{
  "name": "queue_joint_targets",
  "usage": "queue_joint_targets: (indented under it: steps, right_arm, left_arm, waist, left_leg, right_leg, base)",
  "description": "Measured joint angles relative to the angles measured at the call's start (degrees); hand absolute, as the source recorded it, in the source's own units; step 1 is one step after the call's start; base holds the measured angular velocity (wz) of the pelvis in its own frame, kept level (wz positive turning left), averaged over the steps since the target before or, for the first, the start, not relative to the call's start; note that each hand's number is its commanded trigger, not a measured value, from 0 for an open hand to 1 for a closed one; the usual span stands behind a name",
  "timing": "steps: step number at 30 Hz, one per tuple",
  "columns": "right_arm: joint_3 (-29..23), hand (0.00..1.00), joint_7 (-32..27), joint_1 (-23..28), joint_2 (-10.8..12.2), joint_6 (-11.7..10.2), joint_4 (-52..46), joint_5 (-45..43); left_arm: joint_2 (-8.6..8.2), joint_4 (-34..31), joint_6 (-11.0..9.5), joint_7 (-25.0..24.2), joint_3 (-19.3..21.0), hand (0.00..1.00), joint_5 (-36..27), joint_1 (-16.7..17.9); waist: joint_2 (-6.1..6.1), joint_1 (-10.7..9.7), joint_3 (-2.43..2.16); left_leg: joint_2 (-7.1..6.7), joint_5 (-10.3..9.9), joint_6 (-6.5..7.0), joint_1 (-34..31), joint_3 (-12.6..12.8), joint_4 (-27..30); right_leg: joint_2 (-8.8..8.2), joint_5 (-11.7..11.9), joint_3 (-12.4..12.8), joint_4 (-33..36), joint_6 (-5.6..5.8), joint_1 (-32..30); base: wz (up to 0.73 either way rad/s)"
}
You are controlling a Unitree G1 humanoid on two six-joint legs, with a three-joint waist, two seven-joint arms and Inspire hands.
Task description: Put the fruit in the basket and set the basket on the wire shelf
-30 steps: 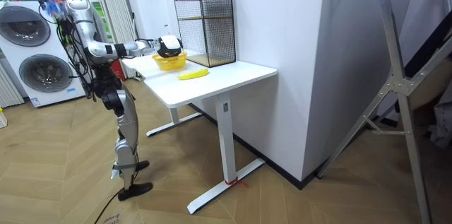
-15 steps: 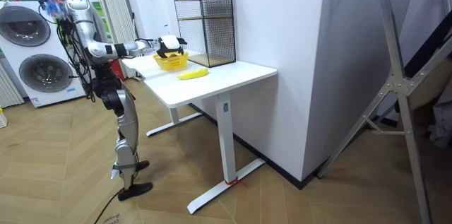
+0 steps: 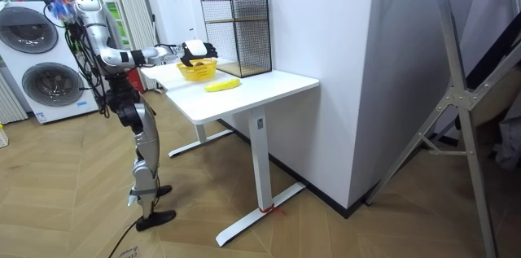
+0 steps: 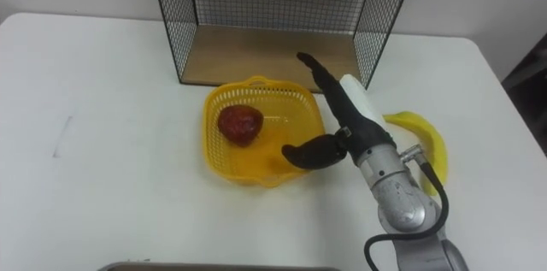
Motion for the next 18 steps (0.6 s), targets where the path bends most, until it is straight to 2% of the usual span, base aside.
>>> queue_joint_targets:
  steps: [10, 18]
  right_arm:
    - [-2.5, 0.00, -3.3, 0.0, 0.1, 0.0, 1.4, 4.6]
    - [-8.0, 0.00, -9.7, 0.0, 0.1, 0.0, 1.6, 5.2]
  left_arm:
    - [-0.13, 0.0, 0.0, 0.1, 0.0, 0.00, -0.1, -0.2]
    - [-0.24, 0.0, 0.1, 0.1, 0.4, 0.00, -0.2, 2.2]
  waist:
    - [-0.05, -0.7, 0.00]
    - [-0.13, -1.6, 0.01]
  left_leg:
    - [-0.02, 0.0, 0.00, 0.1, -0.1, 0.2]
    - [0.04, 0.0, 0.00, 0.9, 0.3, -0.1]
  right_leg:
    - [-0.04, 0.0, -0.3, 0.0, 0.00, 0.3]
    - [0.04, 0.0, 0.3, 0.0, 0.01, 0.7]
  base:
    - [0.00]
    - [-0.03]
